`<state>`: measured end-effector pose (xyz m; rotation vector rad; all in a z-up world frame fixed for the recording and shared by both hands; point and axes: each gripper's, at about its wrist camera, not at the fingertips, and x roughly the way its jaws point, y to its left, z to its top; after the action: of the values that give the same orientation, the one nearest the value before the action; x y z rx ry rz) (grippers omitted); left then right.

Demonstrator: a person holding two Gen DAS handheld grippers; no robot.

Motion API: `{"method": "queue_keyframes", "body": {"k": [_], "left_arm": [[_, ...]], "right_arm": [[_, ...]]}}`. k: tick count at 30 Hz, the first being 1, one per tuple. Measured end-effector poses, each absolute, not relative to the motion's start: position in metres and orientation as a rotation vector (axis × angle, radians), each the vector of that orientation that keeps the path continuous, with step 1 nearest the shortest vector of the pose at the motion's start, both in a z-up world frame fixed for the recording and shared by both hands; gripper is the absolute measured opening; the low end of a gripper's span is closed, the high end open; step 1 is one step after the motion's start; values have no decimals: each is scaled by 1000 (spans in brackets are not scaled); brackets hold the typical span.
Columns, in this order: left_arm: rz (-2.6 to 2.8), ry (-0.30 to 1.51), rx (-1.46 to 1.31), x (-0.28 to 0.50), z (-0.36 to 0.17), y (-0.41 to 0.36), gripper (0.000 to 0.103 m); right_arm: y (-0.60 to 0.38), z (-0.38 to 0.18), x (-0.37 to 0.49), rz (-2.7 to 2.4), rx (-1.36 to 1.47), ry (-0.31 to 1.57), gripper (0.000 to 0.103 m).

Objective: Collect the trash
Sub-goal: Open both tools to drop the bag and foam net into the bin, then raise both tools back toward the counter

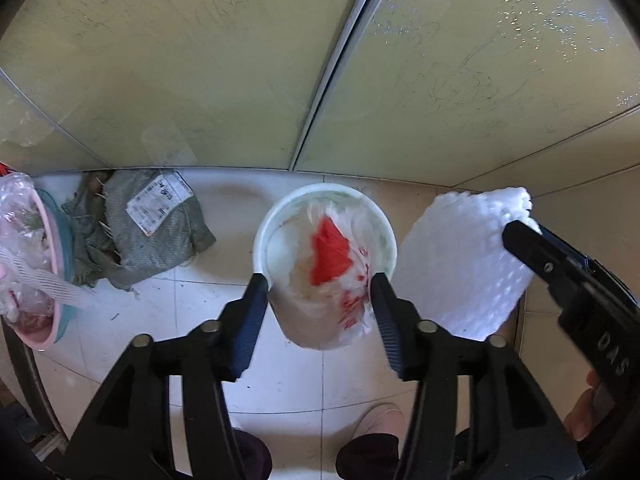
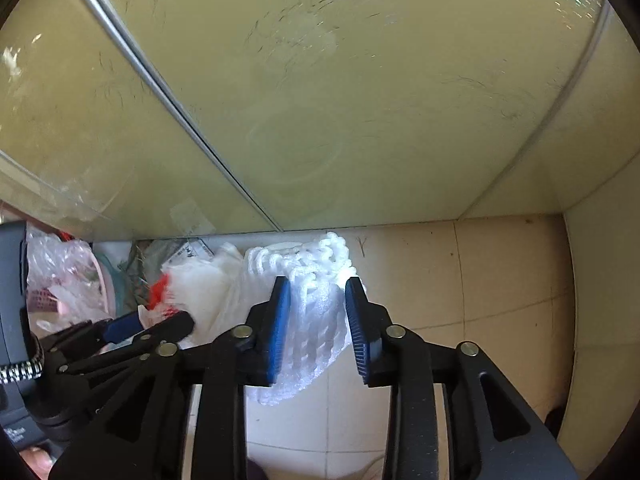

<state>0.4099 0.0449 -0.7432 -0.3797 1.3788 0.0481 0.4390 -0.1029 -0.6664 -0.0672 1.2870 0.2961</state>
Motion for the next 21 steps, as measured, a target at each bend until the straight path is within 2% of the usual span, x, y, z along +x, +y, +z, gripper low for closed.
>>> {"method": "queue_keyframes", "body": {"k": [3,10,14,21], "left_arm": [[53,1381,-373,411,-741,46,53],[61,1369,-343,405,-692,48,53],[69,1330,-315,398,-635,49,53],[69,1251,-302,385,-507,45,53]], "right_arm": [[-104,-668,443,302,-61,1295,43],[-116,-641,448,308,-8,1320,43],[-121,-592,445,316,-7,1300,43],[-133,-468,433,349,12,1227,43]]}}
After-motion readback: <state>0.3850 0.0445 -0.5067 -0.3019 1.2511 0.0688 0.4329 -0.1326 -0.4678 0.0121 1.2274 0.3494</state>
